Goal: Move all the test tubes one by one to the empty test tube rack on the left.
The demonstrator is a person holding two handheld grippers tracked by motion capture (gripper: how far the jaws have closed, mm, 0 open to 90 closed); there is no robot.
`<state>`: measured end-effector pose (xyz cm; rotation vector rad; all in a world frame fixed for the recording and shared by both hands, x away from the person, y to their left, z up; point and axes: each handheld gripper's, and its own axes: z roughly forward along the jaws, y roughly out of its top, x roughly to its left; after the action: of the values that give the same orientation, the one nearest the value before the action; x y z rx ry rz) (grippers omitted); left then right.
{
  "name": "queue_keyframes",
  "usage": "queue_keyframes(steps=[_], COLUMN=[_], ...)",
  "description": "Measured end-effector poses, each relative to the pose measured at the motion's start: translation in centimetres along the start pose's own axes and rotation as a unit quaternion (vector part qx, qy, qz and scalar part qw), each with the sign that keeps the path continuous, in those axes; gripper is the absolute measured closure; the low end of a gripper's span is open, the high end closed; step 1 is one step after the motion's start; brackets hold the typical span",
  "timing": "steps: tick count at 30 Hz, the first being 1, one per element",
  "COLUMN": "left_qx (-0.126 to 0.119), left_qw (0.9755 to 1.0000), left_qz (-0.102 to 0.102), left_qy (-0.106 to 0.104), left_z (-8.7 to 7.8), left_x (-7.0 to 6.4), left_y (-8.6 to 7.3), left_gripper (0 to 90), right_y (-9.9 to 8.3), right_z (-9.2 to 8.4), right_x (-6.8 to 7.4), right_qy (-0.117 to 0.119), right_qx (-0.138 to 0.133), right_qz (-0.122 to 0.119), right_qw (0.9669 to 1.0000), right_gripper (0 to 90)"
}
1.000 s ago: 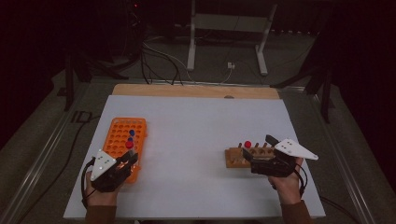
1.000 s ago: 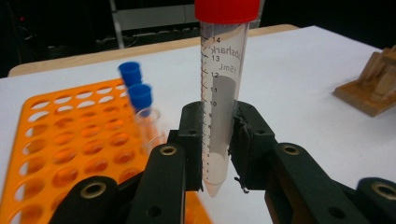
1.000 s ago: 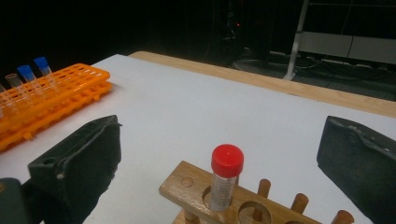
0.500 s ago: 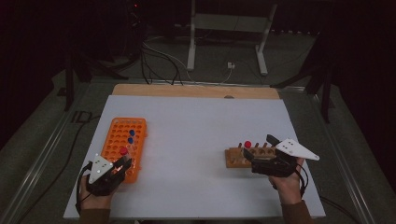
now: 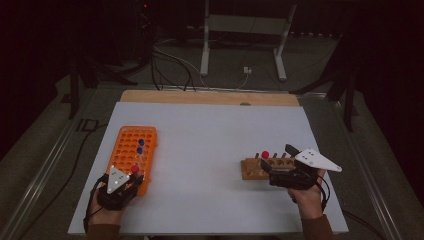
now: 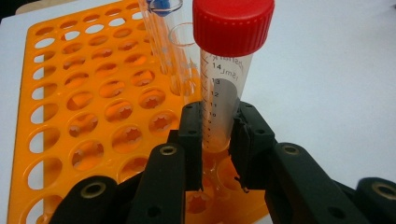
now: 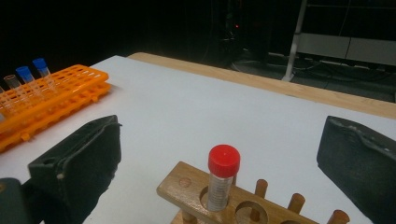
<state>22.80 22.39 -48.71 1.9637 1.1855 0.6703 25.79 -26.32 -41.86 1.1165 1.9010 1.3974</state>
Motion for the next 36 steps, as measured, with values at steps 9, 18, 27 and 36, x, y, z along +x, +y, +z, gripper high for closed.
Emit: queue_keyframes(steps=[9,18,27,36], left_qx=[0.001,-0.042,-0.092,-0.114], left_qw=[0.9999,0.998,0.9933,0.9906], left_qz=[-0.013,-0.044,-0.071,-0.075], left_qy=[0.0,-0.017,-0.005,-0.005], left_z=[-0.2,-1.4,-2.5,-2.9], left_x=[0.1,0.4,0.7,0.2], left_y=[-0.1,0.2,1.0,2.6], left_gripper=[66.6,46.5,18.4,1.1], right_y=[-0.1,-0.5,-1.5,-2.9], right_z=[0.0,0.4,1.3,3.1], right_x=[-0.1,-0.8,-1.3,-0.9], right_qy=[0.0,-0.007,-0.005,0.006], right_qx=[0.001,0.019,0.048,0.079], right_qz=[0.0,0.007,0.006,-0.008], right_qw=[1.0,0.9998,0.9988,0.9968], right_gripper=[0.0,0.1,16.9,58.6])
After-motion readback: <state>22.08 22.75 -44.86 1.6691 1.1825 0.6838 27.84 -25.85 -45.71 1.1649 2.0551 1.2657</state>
